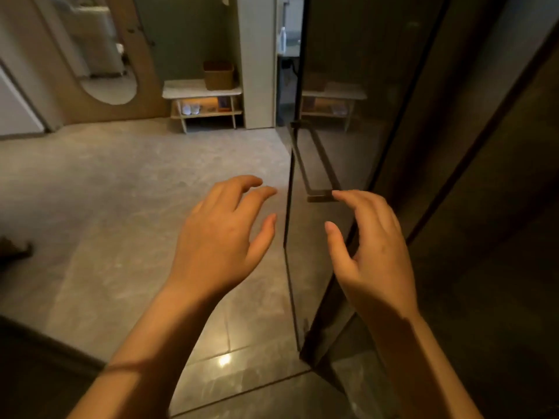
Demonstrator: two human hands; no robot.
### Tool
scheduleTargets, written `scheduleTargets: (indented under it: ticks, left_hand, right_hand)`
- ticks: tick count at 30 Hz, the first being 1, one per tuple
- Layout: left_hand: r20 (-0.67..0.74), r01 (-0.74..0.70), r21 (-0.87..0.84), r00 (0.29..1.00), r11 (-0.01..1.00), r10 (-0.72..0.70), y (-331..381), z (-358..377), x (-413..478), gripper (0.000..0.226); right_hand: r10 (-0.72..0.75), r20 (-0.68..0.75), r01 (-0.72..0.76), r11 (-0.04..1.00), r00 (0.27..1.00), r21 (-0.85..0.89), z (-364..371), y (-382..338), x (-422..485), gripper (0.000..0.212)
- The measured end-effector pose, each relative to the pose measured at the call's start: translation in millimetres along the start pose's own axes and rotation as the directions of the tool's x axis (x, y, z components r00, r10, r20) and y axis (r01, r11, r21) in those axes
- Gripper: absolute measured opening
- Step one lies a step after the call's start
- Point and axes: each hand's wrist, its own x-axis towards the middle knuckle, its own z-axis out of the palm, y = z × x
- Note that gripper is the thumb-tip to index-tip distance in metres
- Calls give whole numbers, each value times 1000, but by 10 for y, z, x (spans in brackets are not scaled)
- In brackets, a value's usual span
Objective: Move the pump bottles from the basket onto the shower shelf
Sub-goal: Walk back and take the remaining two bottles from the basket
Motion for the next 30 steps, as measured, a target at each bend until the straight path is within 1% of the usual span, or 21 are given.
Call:
scheduleTargets:
  ticks: [3,7,9,11,15,21,23,25,28,30]
  left_hand:
    - [41,94,46,995,994,-96,-343,-149,-237,34]
    - [43,191,107,980,976,-196,-734,-310,-501,34]
    - [35,198,142,978,970,-204,-883,-356,-585,33]
    - [59,198,179,975,964,-212,-1037,-391,-608,33]
    - [114,309,208,935,928,-337,-1322,-307,-560,37]
    - [123,390,207,900,897,-419,-1685,82,-188,36]
    - [126,411,230,886,882,-446,-1817,221,63,38]
    - [131,425,250,876,870,-465,-1922,361,372,42]
    - [126,428,276,872,861,-474,-2084,567,806,48]
    - [132,432,292,865,853,-484,-2200,707,1010,50]
  right_hand:
    - [35,33,-37,998,999,51,345,-197,-42,39]
    - [43,89,-52,993,995,108,799,-420,-36,40]
    - [27,114,-40,993,993,110,987,-505,3,41]
    - [6,131,-21,993,991,114,1132,-596,87,44]
    - [-75,172,59,993,982,99,1444,-659,271,45]
    - [-73,243,39,990,967,138,1931,-397,865,45]
    - [-89,270,60,992,959,115,2090,-262,1169,46]
    - [-103,327,82,994,940,78,2227,-93,1508,52]
    - [-62,420,58,998,905,22,2425,125,2006,61]
    - [-47,424,49,999,904,7,2547,245,2269,61]
